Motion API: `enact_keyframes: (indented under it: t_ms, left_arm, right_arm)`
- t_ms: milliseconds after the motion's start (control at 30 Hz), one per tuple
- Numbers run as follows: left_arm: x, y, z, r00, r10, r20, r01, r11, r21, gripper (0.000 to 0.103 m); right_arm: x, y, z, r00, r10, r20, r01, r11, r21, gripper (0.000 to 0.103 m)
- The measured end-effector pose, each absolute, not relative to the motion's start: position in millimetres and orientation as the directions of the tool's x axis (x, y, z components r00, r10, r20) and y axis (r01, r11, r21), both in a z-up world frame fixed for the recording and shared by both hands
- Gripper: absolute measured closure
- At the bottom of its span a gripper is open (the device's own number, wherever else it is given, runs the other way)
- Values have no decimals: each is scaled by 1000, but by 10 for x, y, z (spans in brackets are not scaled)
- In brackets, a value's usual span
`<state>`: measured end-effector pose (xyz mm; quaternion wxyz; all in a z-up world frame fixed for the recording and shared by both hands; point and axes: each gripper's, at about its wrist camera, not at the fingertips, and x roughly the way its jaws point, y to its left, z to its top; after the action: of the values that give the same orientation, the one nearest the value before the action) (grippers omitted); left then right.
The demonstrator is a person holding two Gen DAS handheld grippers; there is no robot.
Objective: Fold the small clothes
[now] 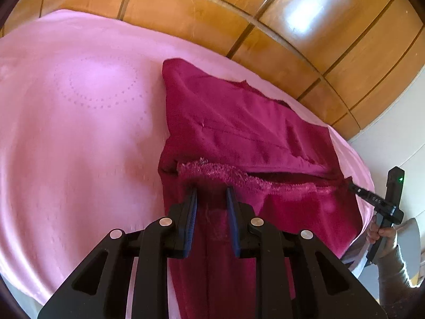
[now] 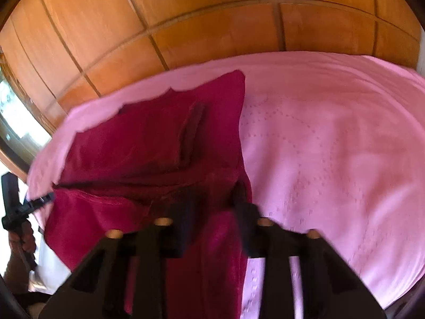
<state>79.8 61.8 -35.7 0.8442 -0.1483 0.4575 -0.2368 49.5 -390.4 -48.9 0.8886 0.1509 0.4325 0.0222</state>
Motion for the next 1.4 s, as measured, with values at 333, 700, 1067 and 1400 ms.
enact_keyframes:
  t_ms: [333,700,1067,1400]
  left_arm:
    - [376,805,102,603,-532,-595,311,843,-439,97]
    - [1063,712,563,706,-485,-516,312,867,-388,97]
    - [2263,406,212,690,-354,-631,169,927,-335,98]
    - [2832,175,-390,577,-203,-791,55,976,-211,102]
  right_arm:
    - [50,-3959,-47,693,177,-699,68,949,307,97]
    - [800,-4088,303,797,167,-581,83,921,380,97]
    - [1916,-4225,-56,778,58,-626,222,906,361,97]
    - [2422,-4350,-794,626,-42,-779,361,900,242,97]
